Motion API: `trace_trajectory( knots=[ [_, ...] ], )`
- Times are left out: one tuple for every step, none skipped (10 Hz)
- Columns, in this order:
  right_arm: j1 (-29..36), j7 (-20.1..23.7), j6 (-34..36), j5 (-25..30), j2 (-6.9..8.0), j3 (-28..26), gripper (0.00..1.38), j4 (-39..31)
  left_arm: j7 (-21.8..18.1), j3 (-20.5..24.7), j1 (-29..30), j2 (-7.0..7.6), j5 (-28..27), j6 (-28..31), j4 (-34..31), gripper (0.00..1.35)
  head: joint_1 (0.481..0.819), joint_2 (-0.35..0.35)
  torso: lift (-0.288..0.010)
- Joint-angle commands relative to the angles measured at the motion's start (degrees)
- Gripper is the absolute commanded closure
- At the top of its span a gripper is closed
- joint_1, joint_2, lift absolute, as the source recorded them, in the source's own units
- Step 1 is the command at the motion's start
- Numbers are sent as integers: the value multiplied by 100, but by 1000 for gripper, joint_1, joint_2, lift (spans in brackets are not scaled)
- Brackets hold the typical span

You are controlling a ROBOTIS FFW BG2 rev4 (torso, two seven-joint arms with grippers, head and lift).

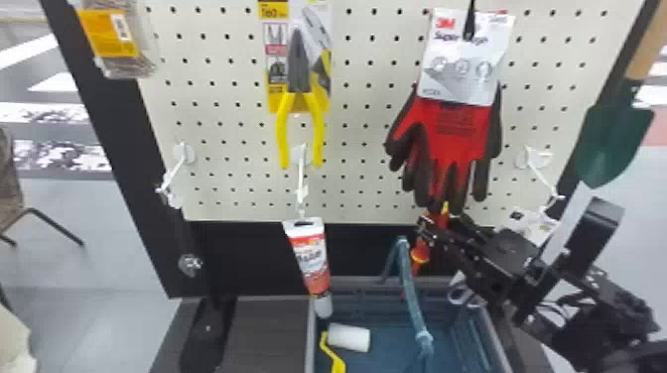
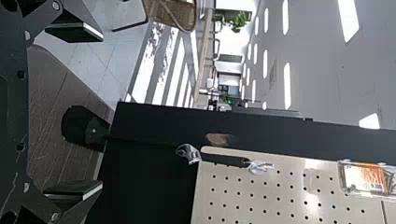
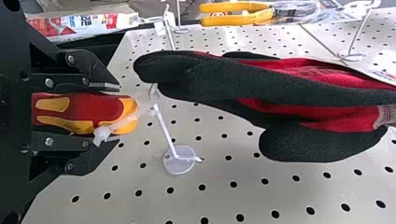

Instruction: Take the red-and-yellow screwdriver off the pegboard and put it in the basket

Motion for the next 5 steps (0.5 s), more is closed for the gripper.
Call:
trace_trajectory(
  knots=[
    [78, 0, 0, -17, 0, -50, 1204, -138, 1, 0, -3, 0, 0, 0, 0, 186, 549, 0, -100],
    [127, 0, 0, -17, 9, -85, 1204, -222, 1, -9, 9, 0, 0, 8, 0, 185, 549, 0, -100],
    [152, 0, 0, -26, 9, -102, 1204, -278, 1, -9, -3, 9, 0, 8, 0, 185, 549, 0, -100],
    [201, 0, 9, -43, 9, -111, 1204, -363, 1, -9, -3, 9, 0, 0, 0, 185, 549, 0, -100],
    [250, 0, 44, -61, 18, -138, 1204, -503, 1, -9, -3, 9, 9, 8, 0, 185, 549, 0, -100]
  ],
)
